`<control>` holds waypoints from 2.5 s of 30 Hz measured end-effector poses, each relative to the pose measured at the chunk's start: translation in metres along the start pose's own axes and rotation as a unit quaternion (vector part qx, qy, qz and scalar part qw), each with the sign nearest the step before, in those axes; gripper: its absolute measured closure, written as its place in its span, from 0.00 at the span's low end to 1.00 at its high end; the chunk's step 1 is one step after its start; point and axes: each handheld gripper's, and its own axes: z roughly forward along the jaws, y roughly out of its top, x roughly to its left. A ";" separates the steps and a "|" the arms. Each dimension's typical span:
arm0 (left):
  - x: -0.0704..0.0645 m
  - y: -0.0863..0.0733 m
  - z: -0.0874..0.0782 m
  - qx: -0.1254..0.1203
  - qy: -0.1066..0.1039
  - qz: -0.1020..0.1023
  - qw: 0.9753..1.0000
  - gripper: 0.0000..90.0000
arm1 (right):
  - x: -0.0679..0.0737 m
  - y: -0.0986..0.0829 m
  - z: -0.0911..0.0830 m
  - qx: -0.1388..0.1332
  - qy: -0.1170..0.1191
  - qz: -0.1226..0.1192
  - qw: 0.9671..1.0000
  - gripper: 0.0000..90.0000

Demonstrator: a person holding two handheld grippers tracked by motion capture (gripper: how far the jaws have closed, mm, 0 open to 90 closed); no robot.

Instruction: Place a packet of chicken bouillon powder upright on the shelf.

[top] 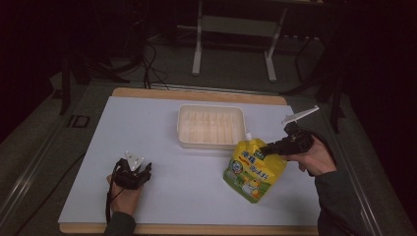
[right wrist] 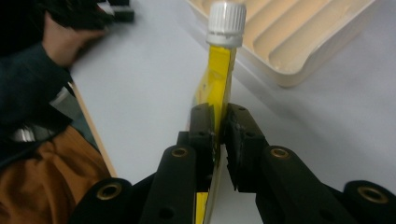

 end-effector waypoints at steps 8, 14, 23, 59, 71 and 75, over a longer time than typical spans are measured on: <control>0.000 0.000 0.000 0.000 -0.001 -0.001 1.000 0.58 | 0.001 0.013 0.009 0.022 -0.015 0.029 0.999 0.98; 0.000 0.000 0.000 0.000 -0.001 -0.001 1.000 0.58 | 0.004 0.016 0.009 0.028 -0.007 0.044 0.999 1.00; 0.000 0.000 0.000 0.000 -0.001 -0.002 1.000 0.58 | 0.011 0.015 0.006 -0.004 0.026 0.042 0.999 1.00; 0.001 0.000 -0.001 -0.004 -0.001 -0.007 1.000 0.58 | 0.033 0.027 0.001 -0.173 0.005 0.095 0.980 1.00; 0.001 0.000 -0.001 -0.004 -0.001 -0.008 1.000 0.58 | 0.035 0.037 -0.004 -0.225 -0.023 0.118 0.967 1.00; 0.001 0.000 -0.001 -0.004 -0.001 -0.008 1.000 0.58 | 0.036 0.040 -0.004 -0.233 -0.027 0.125 0.964 1.00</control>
